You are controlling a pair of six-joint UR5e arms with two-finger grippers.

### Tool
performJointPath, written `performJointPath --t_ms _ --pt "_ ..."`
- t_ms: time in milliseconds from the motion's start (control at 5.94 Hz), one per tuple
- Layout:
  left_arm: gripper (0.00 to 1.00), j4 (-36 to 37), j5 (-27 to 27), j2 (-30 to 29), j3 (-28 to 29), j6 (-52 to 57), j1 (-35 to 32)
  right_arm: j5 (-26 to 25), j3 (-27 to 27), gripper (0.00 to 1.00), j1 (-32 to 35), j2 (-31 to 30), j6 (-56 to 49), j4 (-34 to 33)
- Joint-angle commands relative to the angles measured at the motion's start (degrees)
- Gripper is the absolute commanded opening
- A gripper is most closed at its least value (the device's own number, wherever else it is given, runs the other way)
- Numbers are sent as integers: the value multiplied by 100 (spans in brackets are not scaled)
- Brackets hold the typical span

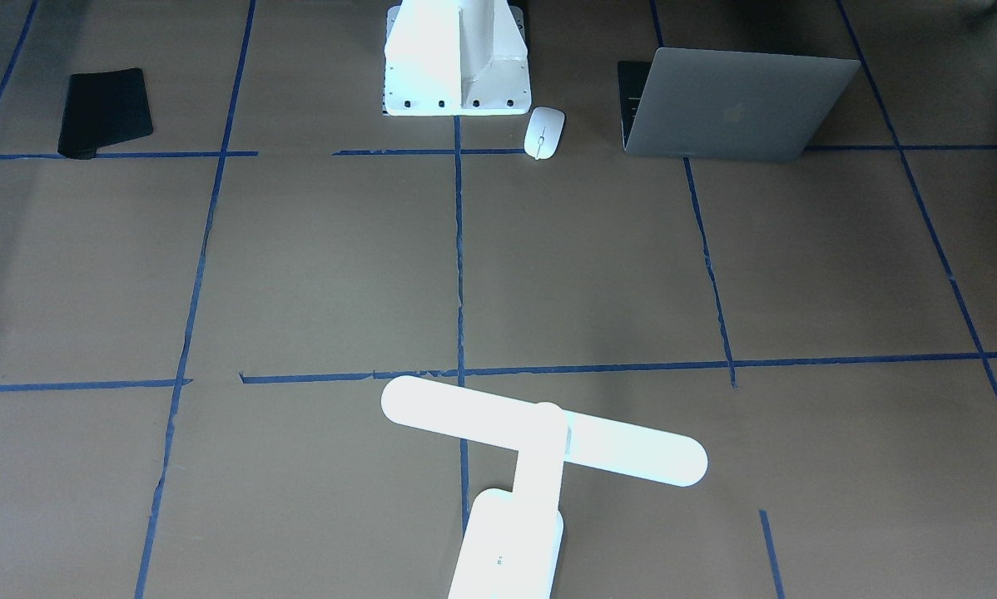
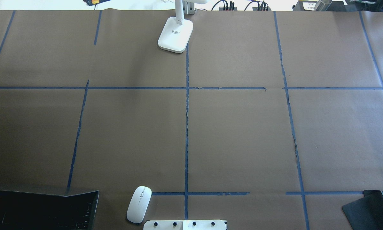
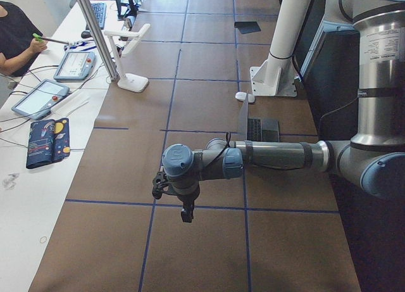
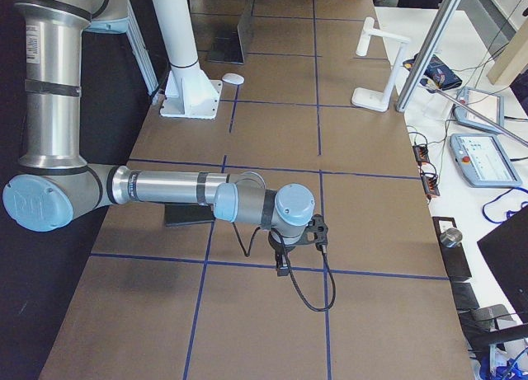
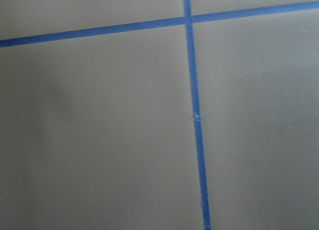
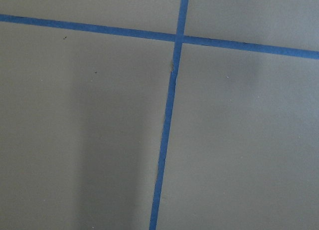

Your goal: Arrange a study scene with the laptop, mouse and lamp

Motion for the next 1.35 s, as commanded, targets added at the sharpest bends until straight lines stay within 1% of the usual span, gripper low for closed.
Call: performJointPath --t_ms 0,337,505,674,842,1011,1179 --pt "100 70 -40 37 -177 35 60 -12 105 100 0 10 -4 4" --pt "100 53 -101 2 -187 -9 60 14 141 100 -18 19 22 4" --pt "100 18 -424 -7 -318 -17 69 23 141 100 -18 1 -13 4" --pt "100 0 -462 -16 -319 17 69 32 141 100 -18 -8 -31 4" --pt "100 -200 -488 124 -485 70 69 32 132 100 -35 1 -48 4" --pt "100 -637 -515 221 -495 -17 156 41 132 100 -113 -8 -40 4" --pt "100 -781 -811 213 -608 -914 479 110 167 100 -132 -25 -57 4"
